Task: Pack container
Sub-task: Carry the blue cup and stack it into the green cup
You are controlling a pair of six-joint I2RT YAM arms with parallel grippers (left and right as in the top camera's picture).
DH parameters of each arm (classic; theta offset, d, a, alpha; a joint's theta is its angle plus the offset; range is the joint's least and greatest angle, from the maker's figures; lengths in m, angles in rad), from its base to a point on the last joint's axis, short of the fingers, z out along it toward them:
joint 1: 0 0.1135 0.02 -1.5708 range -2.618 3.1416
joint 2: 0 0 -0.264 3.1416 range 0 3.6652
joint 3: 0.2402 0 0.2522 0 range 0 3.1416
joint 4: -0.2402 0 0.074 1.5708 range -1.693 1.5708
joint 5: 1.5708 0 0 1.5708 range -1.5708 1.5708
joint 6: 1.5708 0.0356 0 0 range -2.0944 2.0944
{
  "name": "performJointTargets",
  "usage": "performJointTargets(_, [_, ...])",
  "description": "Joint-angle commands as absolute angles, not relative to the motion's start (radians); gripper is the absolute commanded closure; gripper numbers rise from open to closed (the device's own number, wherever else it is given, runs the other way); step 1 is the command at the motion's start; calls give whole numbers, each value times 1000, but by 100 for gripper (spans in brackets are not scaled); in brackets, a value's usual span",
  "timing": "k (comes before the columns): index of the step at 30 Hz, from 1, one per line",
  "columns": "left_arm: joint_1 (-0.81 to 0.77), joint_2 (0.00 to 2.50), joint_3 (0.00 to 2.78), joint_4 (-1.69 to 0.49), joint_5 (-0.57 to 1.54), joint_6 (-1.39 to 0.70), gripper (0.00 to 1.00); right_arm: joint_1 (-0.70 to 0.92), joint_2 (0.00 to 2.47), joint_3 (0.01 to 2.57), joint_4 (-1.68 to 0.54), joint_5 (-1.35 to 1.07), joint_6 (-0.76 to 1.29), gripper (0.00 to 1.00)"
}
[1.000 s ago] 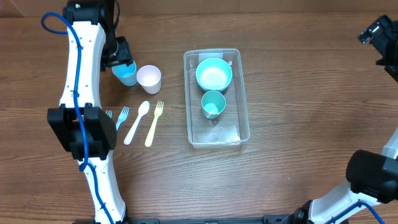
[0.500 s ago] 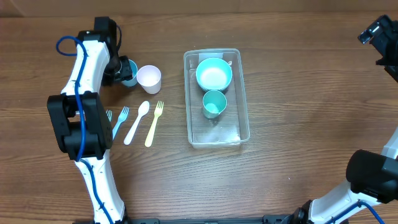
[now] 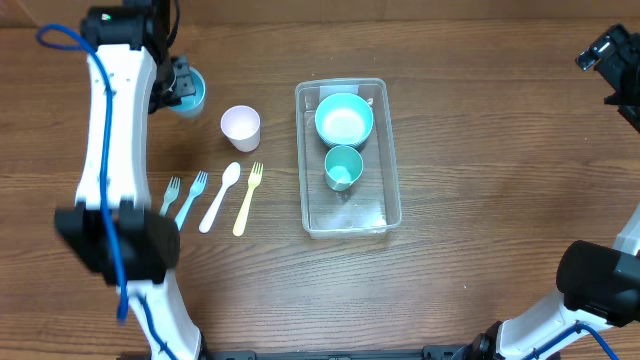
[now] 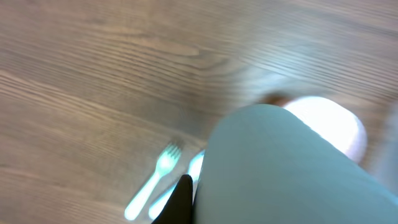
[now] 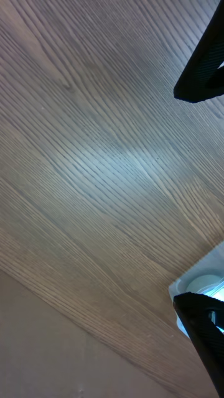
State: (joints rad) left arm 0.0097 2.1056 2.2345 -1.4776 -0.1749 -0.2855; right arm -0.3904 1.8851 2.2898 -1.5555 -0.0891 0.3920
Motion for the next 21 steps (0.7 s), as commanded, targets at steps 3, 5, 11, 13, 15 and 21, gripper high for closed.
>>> performJointTargets(3, [-268, 1886, 2288, -1583, -138, -292, 96, -389, 1871, 2294, -1551, -83, 397, 0])
performJointTargets(5, [-373, 1890, 2283, -1573, -92, -293, 96, -389, 1871, 2294, -1551, -83, 397, 0])
performJointTargets(11, [-584, 1935, 2185, -1407, -77, -323, 96, -389, 1871, 2294, -1551, -83, 397, 0])
performJointTargets(13, [-613, 1966, 2162, -1366, -77, -337, 96, -389, 1871, 2294, -1551, -83, 397, 0])
performJointTargets(15, [-622, 2012, 2154, -1352, -77, -345, 96, -389, 1871, 2294, -1550, -83, 397, 0])
performJointTargets(21, [-622, 2177, 2153, -1334, -77, -345, 96, -389, 1871, 2294, -1550, -83, 397, 0])
